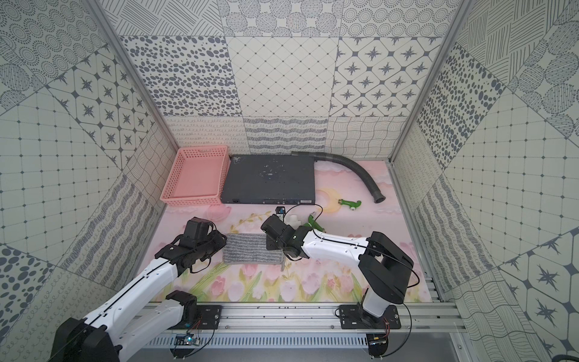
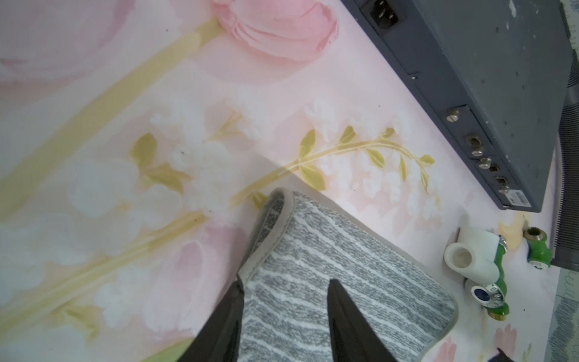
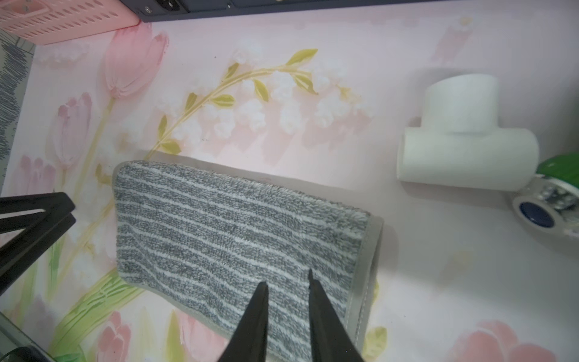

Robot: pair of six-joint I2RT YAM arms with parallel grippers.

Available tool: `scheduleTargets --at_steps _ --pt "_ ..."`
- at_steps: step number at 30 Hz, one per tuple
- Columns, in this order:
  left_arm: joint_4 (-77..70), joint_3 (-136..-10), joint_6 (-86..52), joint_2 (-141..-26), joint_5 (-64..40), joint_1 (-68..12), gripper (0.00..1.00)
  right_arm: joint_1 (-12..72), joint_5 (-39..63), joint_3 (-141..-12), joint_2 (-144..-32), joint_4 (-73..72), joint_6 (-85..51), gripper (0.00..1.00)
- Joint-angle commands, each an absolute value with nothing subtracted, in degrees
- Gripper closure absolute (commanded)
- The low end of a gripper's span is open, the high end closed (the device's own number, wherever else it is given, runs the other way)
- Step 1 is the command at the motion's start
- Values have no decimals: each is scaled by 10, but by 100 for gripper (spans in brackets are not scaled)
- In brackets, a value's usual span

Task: Fold the square dishcloth
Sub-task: Smooth out the cleaning item at the center of the board.

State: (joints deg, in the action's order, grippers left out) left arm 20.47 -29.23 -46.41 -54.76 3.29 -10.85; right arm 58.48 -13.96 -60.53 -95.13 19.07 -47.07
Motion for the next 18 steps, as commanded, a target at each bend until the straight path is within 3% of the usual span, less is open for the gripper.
scheduleTargets --at_steps 1,6,18 --pt "182 -302 -453 -563 -31 -109 61 575 -136 -625 -977 187 -459 76" --pt "123 -293 -456 -632 -75 -109 66 561 -136 -630 -1003 187 -462 76" --pt "37 -306 -433 -793 -56 -110 66 531 -137 -621 -1048 185 -467 76"
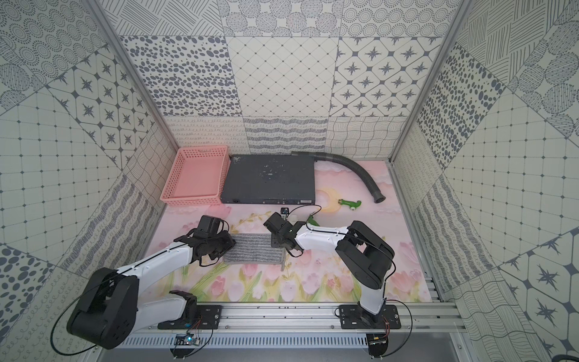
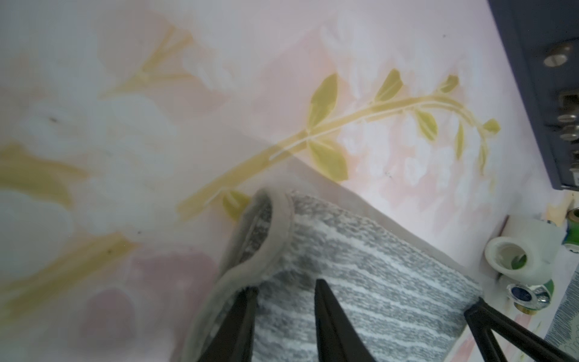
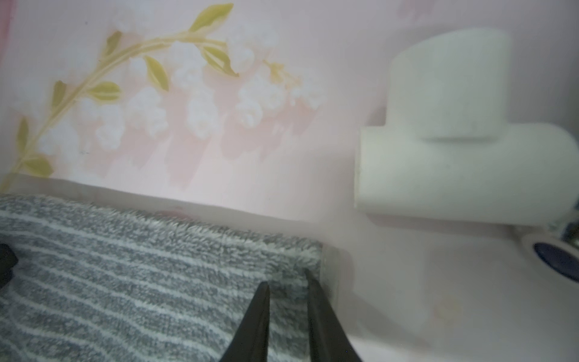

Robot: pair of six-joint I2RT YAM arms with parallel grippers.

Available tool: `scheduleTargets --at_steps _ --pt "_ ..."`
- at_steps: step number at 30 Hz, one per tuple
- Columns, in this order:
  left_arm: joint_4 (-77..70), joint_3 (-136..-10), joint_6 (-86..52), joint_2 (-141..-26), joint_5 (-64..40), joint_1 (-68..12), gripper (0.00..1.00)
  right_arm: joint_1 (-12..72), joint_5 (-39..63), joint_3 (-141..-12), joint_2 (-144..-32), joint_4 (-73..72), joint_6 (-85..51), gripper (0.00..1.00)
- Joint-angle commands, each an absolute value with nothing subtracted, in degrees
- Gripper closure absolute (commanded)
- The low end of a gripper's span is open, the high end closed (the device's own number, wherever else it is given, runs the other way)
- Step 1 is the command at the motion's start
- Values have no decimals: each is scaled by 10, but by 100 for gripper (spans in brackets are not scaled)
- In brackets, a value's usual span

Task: Fold the square dishcloth
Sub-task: Smooth out the cleaning item at the center of the board.

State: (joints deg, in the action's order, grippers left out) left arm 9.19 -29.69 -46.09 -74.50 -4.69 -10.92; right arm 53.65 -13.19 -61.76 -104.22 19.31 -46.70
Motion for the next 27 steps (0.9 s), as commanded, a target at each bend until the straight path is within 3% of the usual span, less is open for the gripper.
scheduleTargets --at_steps 1,10,22,27 --pt "31 -308 -430 -804 -60 -109 66 528 -138 -620 -1048 185 -467 76" --pt "-5 -298 -444 -838 -96 -139 66 508 -151 -573 -1011 186 -470 77" --pt "-41 -252 -552 -780 -61 -255 64 443 -166 -426 -848 193 -486 74" --pt "-12 -274 -550 -753 -45 -264 61 445 -152 -410 -787 208 -492 74"
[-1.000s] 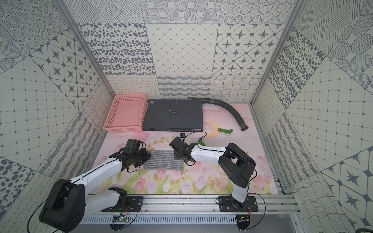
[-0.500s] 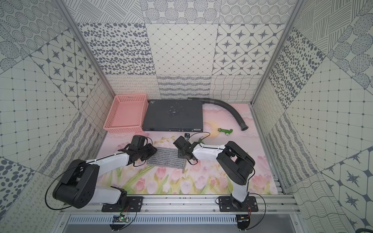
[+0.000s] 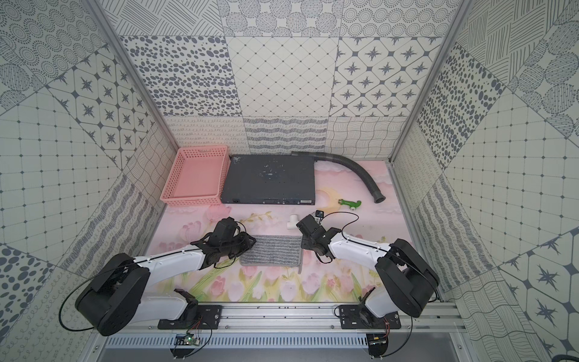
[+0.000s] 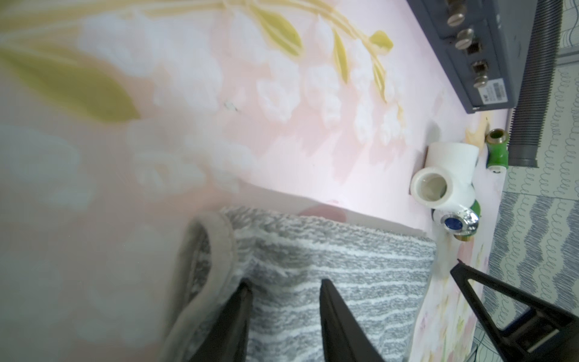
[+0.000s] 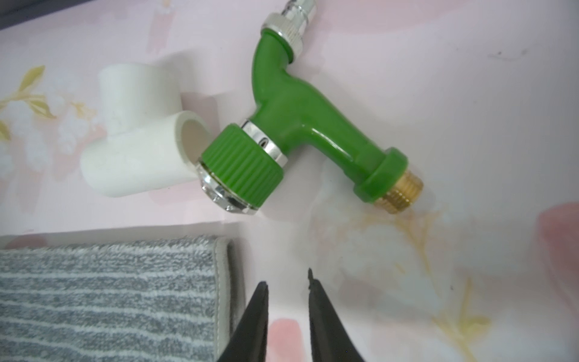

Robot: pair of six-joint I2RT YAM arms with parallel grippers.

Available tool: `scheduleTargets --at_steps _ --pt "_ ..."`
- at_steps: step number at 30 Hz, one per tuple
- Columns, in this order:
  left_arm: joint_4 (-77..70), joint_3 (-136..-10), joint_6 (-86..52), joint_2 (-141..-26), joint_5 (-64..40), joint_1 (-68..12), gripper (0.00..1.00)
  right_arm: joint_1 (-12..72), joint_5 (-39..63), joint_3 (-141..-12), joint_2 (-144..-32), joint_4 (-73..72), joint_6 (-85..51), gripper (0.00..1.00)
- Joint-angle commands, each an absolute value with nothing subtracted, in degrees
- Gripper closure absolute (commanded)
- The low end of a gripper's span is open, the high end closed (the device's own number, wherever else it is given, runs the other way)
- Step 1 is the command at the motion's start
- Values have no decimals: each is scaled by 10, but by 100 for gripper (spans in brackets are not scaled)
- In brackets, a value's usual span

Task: Fold the square dishcloth
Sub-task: Smooth out the cleaning item at the center of the board, then fold the cleaning item at the center of the board.

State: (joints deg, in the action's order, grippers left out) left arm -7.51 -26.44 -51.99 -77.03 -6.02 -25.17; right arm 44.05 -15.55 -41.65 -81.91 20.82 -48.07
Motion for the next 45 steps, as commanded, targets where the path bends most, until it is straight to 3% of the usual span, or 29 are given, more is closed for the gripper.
scheduleTargets --at_steps 1,8,19,35,45 --pt "0 -278 -548 -744 -40 -264 61 448 -150 -408 -777 212 -498 74" --pt "79 -293 -530 -651 -15 -264 60 507 -142 -403 -749 218 -556 73" --pt "70 -287 -524 -628 -92 -284 63 579 -139 -445 -843 219 -630 72" --pt "-126 -336 -522 -825 -162 -423 68 580 -169 -415 -831 250 -680 65" --pt "-245 -338 -580 -959 -200 -441 73 570 -167 -417 -845 252 -678 62"
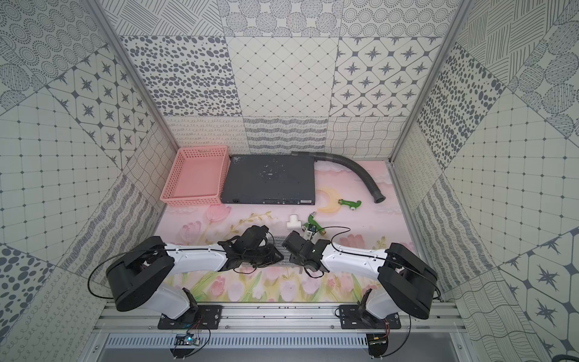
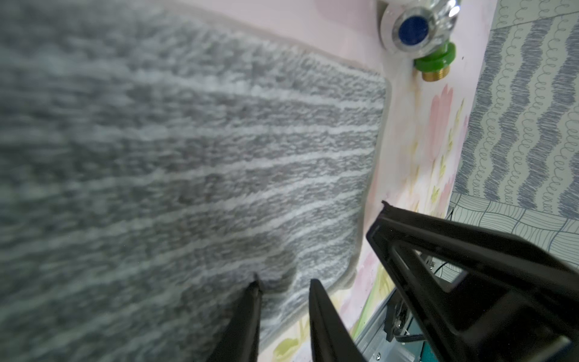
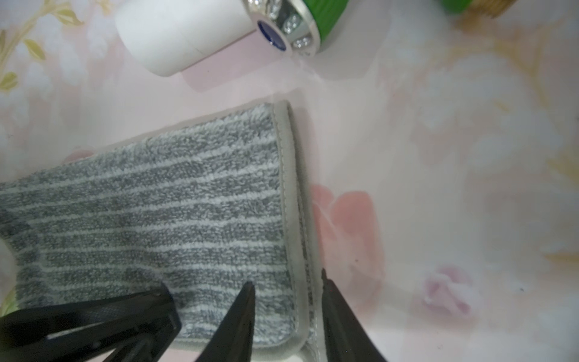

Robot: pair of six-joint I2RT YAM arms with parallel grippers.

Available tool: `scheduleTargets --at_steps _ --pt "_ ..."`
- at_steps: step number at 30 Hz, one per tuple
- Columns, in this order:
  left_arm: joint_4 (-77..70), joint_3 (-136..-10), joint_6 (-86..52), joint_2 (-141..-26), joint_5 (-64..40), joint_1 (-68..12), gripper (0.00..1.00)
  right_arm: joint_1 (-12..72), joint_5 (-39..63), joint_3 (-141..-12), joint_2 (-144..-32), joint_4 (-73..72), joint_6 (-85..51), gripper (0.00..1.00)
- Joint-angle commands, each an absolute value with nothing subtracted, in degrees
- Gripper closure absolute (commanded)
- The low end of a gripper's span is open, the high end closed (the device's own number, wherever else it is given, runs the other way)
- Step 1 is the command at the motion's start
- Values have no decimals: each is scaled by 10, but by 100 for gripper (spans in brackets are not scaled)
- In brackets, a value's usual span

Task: Fold the square dishcloth
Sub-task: Fold the cleaning item at the center of the board.

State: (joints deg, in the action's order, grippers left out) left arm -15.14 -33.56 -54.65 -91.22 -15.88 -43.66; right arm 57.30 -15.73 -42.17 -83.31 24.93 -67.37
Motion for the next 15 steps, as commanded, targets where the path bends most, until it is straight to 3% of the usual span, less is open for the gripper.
scheduleTargets --at_steps 1,15 --pt "-249 -337 -584 -965 -202 -441 73 569 -166 -417 -848 252 -679 62" --pt "-203 -336 -576 -953 -191 -441 74 540 -164 -398 -823 256 -661 62"
